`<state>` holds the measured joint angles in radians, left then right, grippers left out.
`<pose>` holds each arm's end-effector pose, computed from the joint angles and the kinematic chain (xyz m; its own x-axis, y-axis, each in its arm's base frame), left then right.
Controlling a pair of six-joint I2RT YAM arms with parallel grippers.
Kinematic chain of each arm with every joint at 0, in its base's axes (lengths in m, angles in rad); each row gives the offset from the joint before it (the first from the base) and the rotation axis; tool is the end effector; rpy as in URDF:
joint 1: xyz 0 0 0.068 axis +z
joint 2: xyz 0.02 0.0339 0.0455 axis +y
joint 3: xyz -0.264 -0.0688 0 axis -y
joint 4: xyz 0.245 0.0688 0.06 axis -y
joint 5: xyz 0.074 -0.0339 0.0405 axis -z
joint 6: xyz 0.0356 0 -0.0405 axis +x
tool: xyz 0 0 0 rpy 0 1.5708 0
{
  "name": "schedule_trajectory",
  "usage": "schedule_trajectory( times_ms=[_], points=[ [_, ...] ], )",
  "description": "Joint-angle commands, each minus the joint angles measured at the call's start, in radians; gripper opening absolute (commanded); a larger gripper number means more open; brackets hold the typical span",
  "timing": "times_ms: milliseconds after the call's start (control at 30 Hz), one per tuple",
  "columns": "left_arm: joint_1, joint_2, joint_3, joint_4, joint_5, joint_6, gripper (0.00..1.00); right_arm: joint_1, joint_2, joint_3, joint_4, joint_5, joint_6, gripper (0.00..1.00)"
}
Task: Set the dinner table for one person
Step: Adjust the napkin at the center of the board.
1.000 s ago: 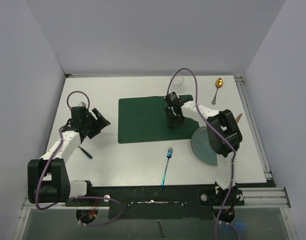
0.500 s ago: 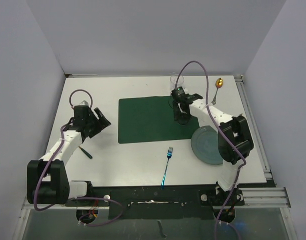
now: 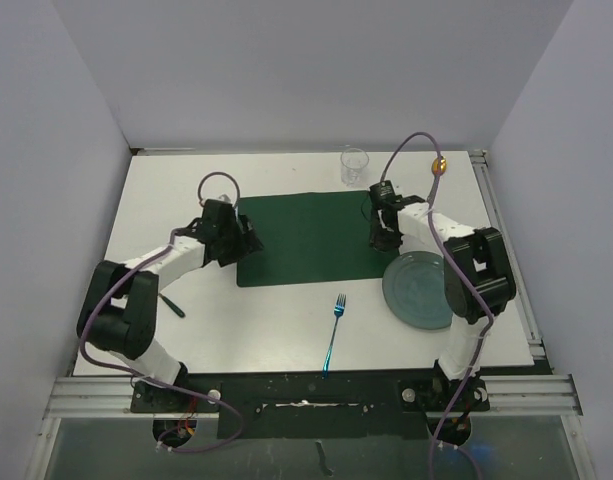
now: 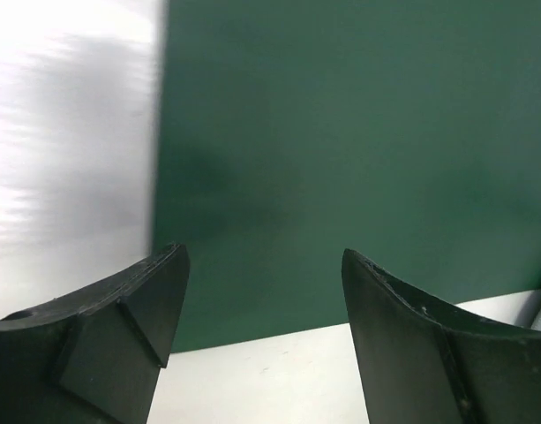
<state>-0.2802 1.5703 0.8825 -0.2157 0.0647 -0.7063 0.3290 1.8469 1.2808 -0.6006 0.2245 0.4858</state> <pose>0.3021 -0.0893 0.1823 -0.7783 -0.4500 -0.4378 -0.2507 0.8621 -0.4403 0.3562 0.1132 0.1868 -0.8779 0.1813 -0.4433 0.2010 0.9796 0.0026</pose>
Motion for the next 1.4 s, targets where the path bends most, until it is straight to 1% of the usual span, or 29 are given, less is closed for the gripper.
schedule_trajectory(
  times_ms=[0, 100, 300, 467, 633, 767, 933, 1133, 1367],
  points=[
    [-0.088, 0.07, 0.126, 0.096, -0.015, -0.032, 0.69, 0.035, 0.059, 0.046, 0.062, -0.033, 0.014, 0.28],
    [-0.112, 0.124, 0.175, 0.116, -0.03, -0.033, 0.69, 0.054, 0.088, 0.058, 0.07, -0.033, 0.018, 0.28],
    [-0.113, 0.247, 0.277, 0.131, -0.054, -0.023, 0.69, 0.059, 0.121, 0.068, 0.092, -0.04, 0.025, 0.27],
    [-0.118, 0.359, 0.389, -0.008, -0.069, 0.026, 0.68, 0.068, 0.13, 0.063, 0.089, -0.053, 0.019, 0.27],
    [-0.122, 0.405, 0.409, -0.083, -0.078, 0.056, 0.68, 0.091, 0.119, 0.03, 0.087, -0.054, 0.02, 0.27],
    [-0.124, 0.398, 0.39, -0.134, -0.087, 0.088, 0.68, 0.12, 0.104, 0.001, 0.08, -0.053, 0.028, 0.27],
    [-0.133, 0.358, 0.352, -0.207, -0.135, 0.114, 0.68, 0.166, 0.074, -0.047, 0.078, -0.048, 0.052, 0.27],
    [-0.172, 0.293, 0.269, -0.247, -0.184, 0.131, 0.68, 0.232, 0.043, -0.12, 0.074, -0.054, 0.1, 0.27],
    [-0.214, 0.236, 0.236, -0.278, -0.235, 0.13, 0.68, 0.327, 0.002, -0.205, 0.074, -0.046, 0.165, 0.27]
  ],
)
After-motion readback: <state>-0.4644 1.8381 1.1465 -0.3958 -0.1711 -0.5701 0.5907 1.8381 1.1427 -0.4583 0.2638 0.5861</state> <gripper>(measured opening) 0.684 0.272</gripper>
